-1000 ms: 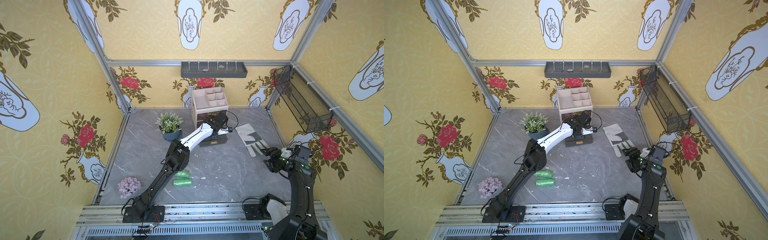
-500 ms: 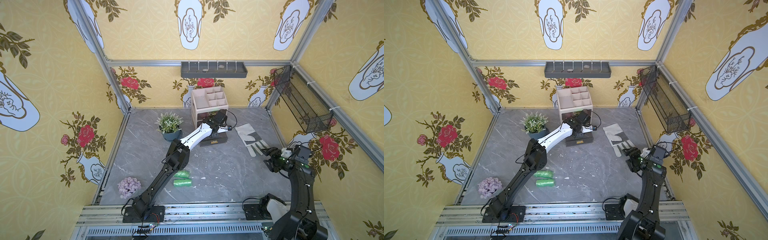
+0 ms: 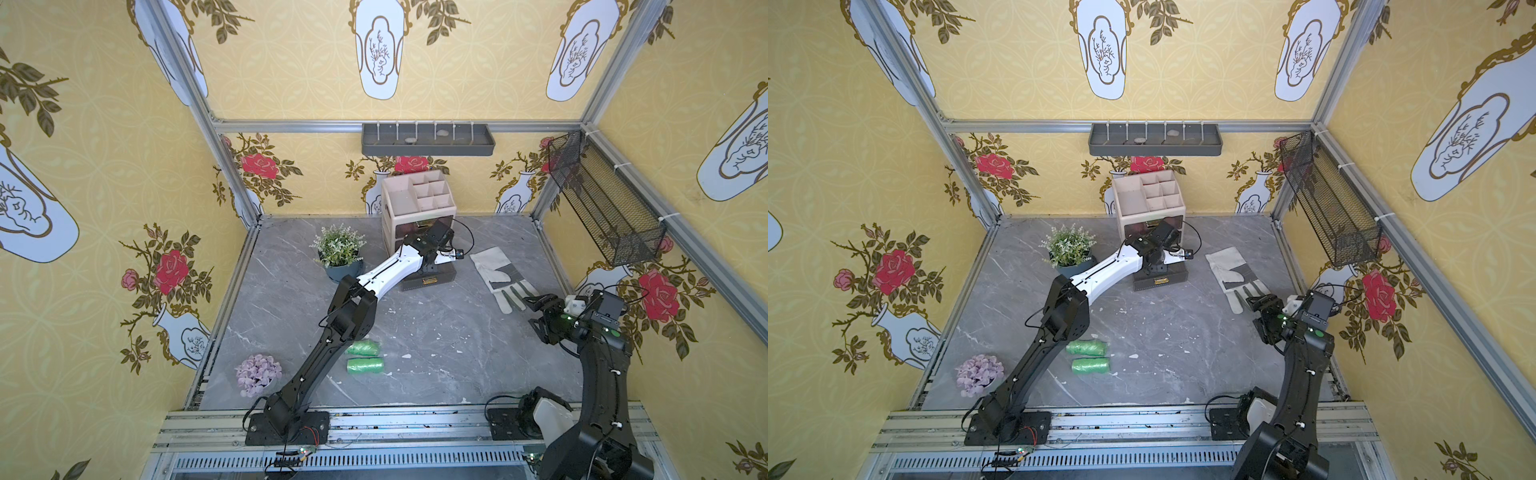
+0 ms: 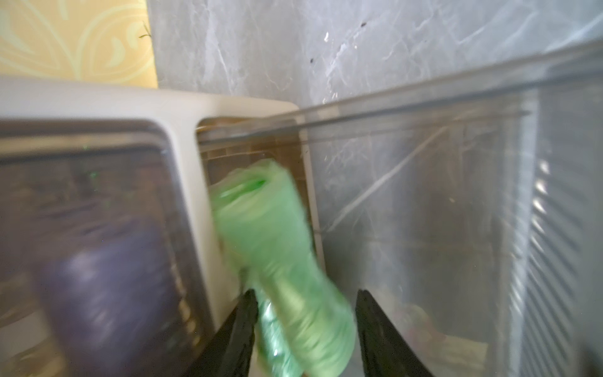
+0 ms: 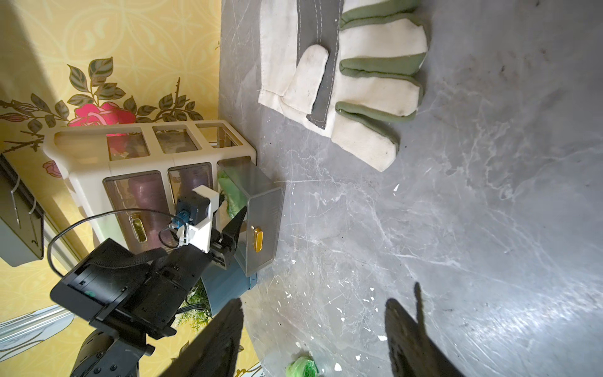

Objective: Sort the rolls of trash bags by color and place them into the drawer
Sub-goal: Place the roll of trash bags in the drawer.

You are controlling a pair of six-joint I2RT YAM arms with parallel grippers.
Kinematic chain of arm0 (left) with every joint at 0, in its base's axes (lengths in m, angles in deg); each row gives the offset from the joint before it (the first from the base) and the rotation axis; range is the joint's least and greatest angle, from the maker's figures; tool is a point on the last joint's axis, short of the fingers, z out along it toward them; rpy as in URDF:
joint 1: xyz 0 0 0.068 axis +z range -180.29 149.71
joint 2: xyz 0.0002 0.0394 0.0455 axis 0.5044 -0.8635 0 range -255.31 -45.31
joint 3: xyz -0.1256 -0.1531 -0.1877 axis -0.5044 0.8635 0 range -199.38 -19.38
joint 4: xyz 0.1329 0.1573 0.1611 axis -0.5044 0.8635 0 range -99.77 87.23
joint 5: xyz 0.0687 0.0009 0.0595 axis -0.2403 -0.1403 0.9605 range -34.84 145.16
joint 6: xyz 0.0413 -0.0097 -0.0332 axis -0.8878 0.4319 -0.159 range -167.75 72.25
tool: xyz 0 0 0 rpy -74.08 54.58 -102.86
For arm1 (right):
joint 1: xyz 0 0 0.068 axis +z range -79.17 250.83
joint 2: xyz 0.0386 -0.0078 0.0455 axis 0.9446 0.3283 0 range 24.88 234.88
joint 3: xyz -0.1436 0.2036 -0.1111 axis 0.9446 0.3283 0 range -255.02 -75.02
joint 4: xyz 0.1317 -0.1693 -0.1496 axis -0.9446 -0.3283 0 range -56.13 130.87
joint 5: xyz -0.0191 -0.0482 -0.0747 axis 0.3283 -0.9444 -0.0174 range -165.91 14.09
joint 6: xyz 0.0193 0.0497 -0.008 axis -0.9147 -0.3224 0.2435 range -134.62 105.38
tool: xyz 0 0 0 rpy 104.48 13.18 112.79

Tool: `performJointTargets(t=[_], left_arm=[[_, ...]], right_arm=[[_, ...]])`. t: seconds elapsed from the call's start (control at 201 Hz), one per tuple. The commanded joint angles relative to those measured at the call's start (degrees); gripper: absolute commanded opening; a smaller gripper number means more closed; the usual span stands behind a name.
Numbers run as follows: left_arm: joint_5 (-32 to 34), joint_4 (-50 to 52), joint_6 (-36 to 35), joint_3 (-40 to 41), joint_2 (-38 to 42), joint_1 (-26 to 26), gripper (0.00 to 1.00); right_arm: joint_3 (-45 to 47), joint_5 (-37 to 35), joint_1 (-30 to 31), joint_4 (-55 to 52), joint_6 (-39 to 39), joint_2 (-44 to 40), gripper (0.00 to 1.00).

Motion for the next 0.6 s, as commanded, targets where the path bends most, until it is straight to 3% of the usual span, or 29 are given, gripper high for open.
performJointTargets(t=[0.0, 0.329, 0.598], left_arm=[[0.5, -5.4, 0.7, 3.8, 3.5, -0.3, 0.52], [-0.1, -7.2, 2.4, 13.3, 13.7, -1.5, 0.53], [-1.6, -11.0, 7.6, 27.2, 29.7, -2.8, 0.53]], right_arm=[[-0.8, 0.8, 0.0, -0.1, 0.8, -0.5, 0.7], [-2.4, 1.1, -0.1, -2.8, 0.1, -3.2, 0.7], [-4.3, 1.5, -0.1, -4.9, -0.7, -5.1, 0.7]])
